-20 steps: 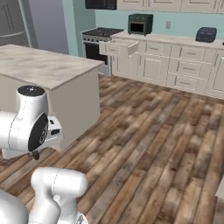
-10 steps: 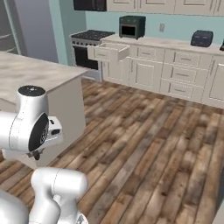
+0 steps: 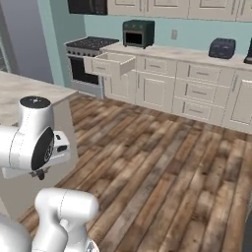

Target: Pick up the metallic utensils from the counter and place them in the open drawer. Make sure not to pick up any wooden utensils.

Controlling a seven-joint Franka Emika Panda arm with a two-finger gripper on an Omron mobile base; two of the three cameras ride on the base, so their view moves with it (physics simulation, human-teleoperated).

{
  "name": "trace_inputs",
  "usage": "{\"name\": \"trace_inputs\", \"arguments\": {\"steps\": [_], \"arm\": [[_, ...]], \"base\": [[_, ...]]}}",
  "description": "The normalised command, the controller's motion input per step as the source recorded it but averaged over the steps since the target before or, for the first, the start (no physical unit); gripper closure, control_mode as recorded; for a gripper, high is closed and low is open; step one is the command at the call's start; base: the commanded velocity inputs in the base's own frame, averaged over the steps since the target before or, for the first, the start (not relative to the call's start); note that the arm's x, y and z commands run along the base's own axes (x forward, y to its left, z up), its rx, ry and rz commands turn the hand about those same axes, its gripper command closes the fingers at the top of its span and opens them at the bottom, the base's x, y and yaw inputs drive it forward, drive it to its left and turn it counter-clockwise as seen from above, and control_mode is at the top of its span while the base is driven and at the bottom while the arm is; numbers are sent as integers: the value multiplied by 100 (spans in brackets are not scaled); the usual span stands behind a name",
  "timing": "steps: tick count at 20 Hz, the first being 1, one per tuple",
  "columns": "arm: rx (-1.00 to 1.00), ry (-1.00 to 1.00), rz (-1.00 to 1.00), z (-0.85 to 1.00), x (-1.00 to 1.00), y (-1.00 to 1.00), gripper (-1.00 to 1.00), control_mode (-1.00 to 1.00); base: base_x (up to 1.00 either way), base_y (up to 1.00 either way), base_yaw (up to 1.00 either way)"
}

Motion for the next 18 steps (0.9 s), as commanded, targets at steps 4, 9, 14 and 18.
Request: {"name": "trace_inputs", "arguments": {"steps": [4,9,14,18], "arm": [[0,0,0,0,0,0,100,100],[0,0,0,0,0,0,100,100],[0,0,0,0,0,0,100,100],[0,0,0,0,0,0,100,100]], "base": [[100,-6,0],[100,0,-1],[100,0,0],[100,0,0]]}}
